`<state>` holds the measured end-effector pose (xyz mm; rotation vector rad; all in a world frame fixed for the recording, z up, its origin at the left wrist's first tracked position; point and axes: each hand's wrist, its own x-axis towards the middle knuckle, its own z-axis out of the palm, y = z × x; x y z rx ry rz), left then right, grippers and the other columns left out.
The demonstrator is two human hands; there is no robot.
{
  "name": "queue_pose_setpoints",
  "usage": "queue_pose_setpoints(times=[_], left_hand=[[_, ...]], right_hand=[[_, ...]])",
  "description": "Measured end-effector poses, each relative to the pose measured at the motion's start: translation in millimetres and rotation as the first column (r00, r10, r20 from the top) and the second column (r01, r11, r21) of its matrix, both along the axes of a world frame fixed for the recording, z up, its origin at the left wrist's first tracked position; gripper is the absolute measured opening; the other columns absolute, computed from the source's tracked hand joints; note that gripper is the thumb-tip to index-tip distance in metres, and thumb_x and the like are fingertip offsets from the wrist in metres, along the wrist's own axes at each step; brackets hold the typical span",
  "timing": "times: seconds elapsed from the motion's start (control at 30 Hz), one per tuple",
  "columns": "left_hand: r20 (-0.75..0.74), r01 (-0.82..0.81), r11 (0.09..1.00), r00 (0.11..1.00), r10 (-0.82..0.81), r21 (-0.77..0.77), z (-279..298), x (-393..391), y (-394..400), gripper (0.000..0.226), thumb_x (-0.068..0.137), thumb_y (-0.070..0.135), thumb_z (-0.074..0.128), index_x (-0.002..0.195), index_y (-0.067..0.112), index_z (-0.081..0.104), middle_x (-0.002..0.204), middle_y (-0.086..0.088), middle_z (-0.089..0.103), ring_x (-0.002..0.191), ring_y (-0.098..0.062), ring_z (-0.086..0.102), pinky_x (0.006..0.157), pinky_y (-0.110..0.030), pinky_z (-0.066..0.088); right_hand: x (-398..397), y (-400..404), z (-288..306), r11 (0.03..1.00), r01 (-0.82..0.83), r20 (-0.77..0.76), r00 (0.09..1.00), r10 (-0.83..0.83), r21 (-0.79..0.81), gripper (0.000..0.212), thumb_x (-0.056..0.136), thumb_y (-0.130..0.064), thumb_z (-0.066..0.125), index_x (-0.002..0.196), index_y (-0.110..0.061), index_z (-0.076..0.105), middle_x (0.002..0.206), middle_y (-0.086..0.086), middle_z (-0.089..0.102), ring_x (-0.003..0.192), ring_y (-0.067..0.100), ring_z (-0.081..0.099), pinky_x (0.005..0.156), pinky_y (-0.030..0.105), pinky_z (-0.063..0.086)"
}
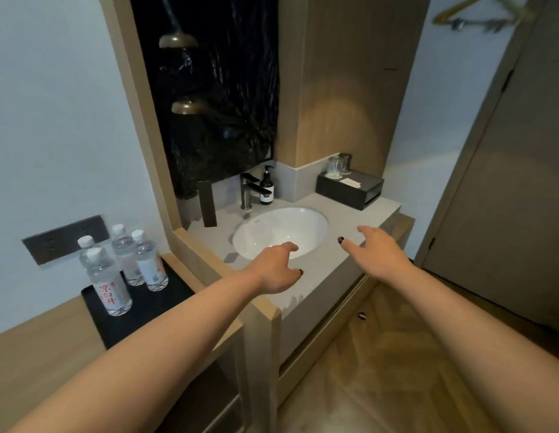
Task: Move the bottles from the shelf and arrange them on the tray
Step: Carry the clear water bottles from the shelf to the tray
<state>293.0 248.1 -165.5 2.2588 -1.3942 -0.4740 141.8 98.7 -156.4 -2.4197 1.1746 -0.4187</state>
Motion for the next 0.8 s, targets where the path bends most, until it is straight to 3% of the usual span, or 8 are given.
queue_pose_setpoints(times=[0.23,0.43,0.67,0.8], left_hand=[[0.007,0.089,0.995,0.996,-0.088,-0.05,12.3,-69.2,-99.3,0.06,0.093,0.03,0.056,0.147,0.02,0.032,0.152,-0.003,0.038,0.135,-0.024,0.04,0.105,-0.03,0.035],[0.027,0.109,0.991,0.994,-0.108,-0.08,19.8,-123.0,-184.7,0.06,0.093,0.03,0.057,0.147,0.021,0.032,0.151,-0.004,0.039,0.135,-0.024,0.042,0.104,-0.031,0.037],[0.013,0.163,0.985,0.987,-0.163,-0.063,23.7,-160.3,-272.1,0.059,0.093,0.028,0.057,0.147,0.021,0.032,0.153,-0.002,0.037,0.13,-0.023,0.046,0.103,-0.032,0.038],[0.006,0.183,0.982,0.983,-0.183,-0.051,17.8,-168.4,-317.7,0.06,0.093,0.028,0.057,0.148,0.02,0.032,0.153,-0.002,0.036,0.136,-0.022,0.039,0.107,-0.033,0.036]], right_hand=[[-97.4,-85.0,11.5,0.995,0.095,0.056,0.994,-0.094,-0.013,0.065,0.093,-0.052,0.047,0.146,-0.016,0.036,0.148,0.009,0.041,0.131,0.027,0.043,0.105,0.04,0.04],[-167.1,-150.4,25.0,0.995,0.101,0.072,0.992,-0.099,-0.02,0.06,0.094,-0.048,0.048,0.145,-0.019,0.036,0.15,0.004,0.039,0.135,0.024,0.039,0.106,0.04,0.038],[-220.4,-211.5,23.9,0.996,0.087,0.126,0.988,-0.087,0.004,0.055,0.095,-0.043,0.05,0.144,-0.023,0.038,0.148,0.0,0.041,0.131,0.019,0.044,0.103,0.036,0.042],[-238.2,-245.4,17.2,0.995,0.096,0.121,0.988,-0.097,0.02,0.056,0.095,-0.043,0.05,0.145,-0.022,0.036,0.149,0.0,0.04,0.131,0.019,0.043,0.102,0.034,0.04]])
